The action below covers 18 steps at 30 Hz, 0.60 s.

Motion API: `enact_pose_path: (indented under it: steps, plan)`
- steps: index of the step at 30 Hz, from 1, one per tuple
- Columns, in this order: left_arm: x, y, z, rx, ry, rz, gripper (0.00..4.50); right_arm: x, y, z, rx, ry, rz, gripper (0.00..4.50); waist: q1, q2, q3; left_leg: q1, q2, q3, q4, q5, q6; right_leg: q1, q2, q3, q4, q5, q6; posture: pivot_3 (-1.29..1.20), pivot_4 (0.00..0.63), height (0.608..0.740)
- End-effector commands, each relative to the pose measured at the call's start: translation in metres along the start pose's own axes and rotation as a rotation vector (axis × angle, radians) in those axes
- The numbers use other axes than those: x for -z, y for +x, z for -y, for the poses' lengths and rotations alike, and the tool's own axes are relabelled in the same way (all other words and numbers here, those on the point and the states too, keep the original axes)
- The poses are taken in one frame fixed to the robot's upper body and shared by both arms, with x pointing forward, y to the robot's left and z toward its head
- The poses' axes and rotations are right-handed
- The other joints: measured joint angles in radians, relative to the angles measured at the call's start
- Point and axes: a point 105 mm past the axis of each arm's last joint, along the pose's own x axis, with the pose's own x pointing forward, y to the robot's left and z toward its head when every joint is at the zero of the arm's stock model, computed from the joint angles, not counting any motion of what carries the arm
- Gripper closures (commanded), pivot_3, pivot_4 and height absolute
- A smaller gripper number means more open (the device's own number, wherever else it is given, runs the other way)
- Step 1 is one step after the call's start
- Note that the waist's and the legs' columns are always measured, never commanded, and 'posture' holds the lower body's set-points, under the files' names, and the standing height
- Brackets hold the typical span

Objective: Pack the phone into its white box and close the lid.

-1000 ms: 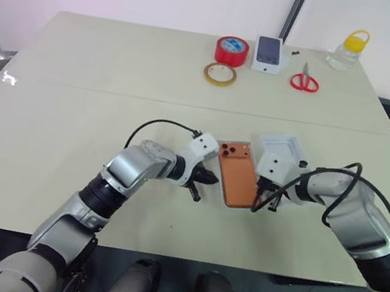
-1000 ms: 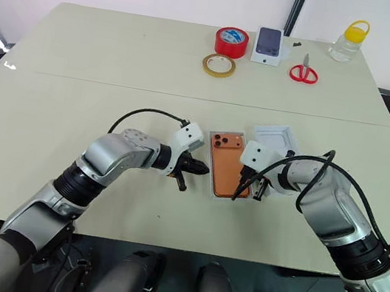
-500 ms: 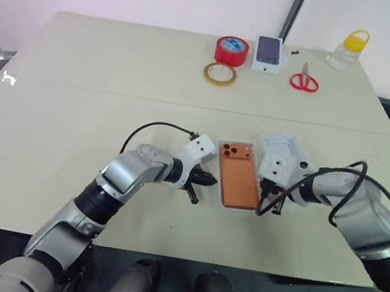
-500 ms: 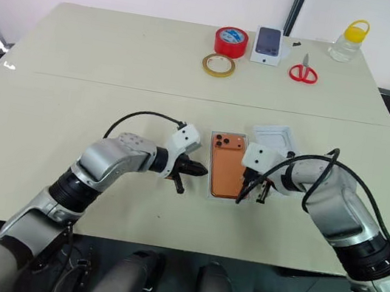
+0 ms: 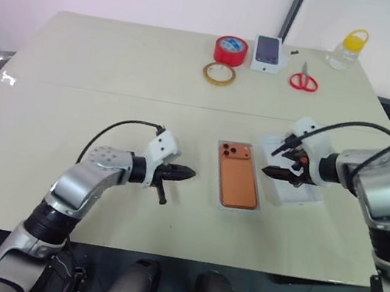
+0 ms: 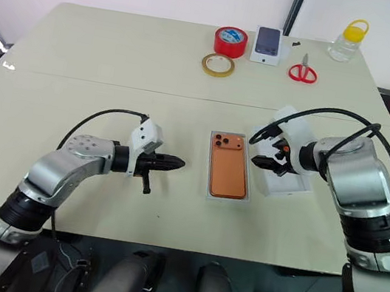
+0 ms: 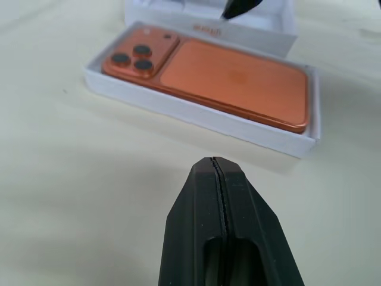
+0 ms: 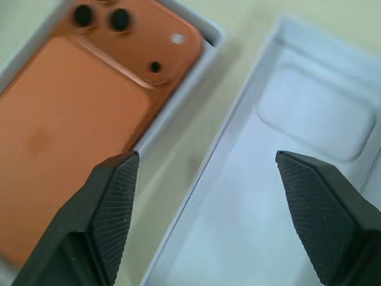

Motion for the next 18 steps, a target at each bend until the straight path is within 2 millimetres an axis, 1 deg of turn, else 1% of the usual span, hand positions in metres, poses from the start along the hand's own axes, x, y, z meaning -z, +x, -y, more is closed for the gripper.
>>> enact_pose_path:
  steps: [1,3,6,8,10,11,13,14,18]
  plan:
    - [-0.014,-0.009,0.004,0.033,0.083,0.048,4.5,-0.008,-0.008,0.011,0.047,0.099,0.009,0.67,0.001,0.0,0.0,0.0,0.0,0.0,0.0,0.0,0.0,0.0,0.0,0.0,0.0,0.0,0.0,0.0,0.15,0.74]
    - [-0.014,-0.011,0.008,0.054,0.097,0.047,4.5,-0.007,-0.007,0.015,0.072,0.099,-0.008,0.67,-0.001,0.0,0.0,0.0,0.0,0.0,0.0,0.0,0.0,0.0,0.0,0.0,0.0,0.0,0.0,0.0,0.15,0.74]
    - [-0.01,-0.012,0.017,0.084,0.104,0.035,4.5,-0.004,-0.004,0.012,0.071,0.094,-0.028,0.67,-0.004,0.0,0.0,0.0,0.0,0.0,-0.001,0.0,0.0,0.0,0.0,0.0,0.0,0.0,0.0,0.0,0.15,0.74]
    - [-0.007,-0.012,0.021,0.089,0.105,0.032,4.5,0.0,0.0,0.006,0.059,0.076,-0.051,0.67,-0.008,0.0,0.0,0.0,0.0,0.0,-0.001,0.0,0.0,-0.001,0.0,0.0,0.0,0.0,0.0,0.0,0.15,0.74]
    - [-0.003,-0.011,0.024,0.084,0.102,0.029,4.5,0.006,0.006,-0.001,0.05,0.102,-0.082,0.67,-0.011,0.0,0.0,0.0,0.0,0.0,-0.001,0.0,0.0,-0.001,0.0,0.0,0.001,0.0,0.0,0.0,0.15,0.74]
    - [-0.002,-0.01,0.024,0.079,0.098,0.029,4.5,0.009,0.008,-0.003,0.055,0.112,-0.096,0.9,-0.013,0.0,0.0,0.0,0.0,0.0,-0.001,0.0,0.0,-0.001,0.0,0.0,0.001,0.0,0.0,0.0,0.15,0.74]
    - [-0.001,-0.01,0.023,0.073,0.092,0.032,4.5,0.011,0.01,-0.003,0.071,0.129,-0.109,1.56,-0.014,0.0,0.0,0.0,0.001,0.0,-0.001,0.0,0.0,-0.001,0.001,0.0,0.001,0.0,0.0,0.0,0.15,0.74]
    - [-0.002,-0.01,0.023,0.068,0.088,0.036,4.5,0.012,0.012,-0.003,0.071,0.147,-0.112,1.99,-0.014,0.0,0.0,0.0,0.0,0.0,0.0,0.0,0.0,-0.001,0.001,0.0,0.001,0.0,0.0,0.0,0.15,0.74]
    - [-0.001,-0.009,0.021,0.057,0.077,0.043,4.5,0.012,0.014,-0.004,0.091,0.167,-0.109,4.09,-0.021,0.0,0.0,0.0,0.0,0.0,0.0,0.0,0.0,0.0,0.001,0.0,0.002,0.0,0.0,0.0,0.15,0.74]
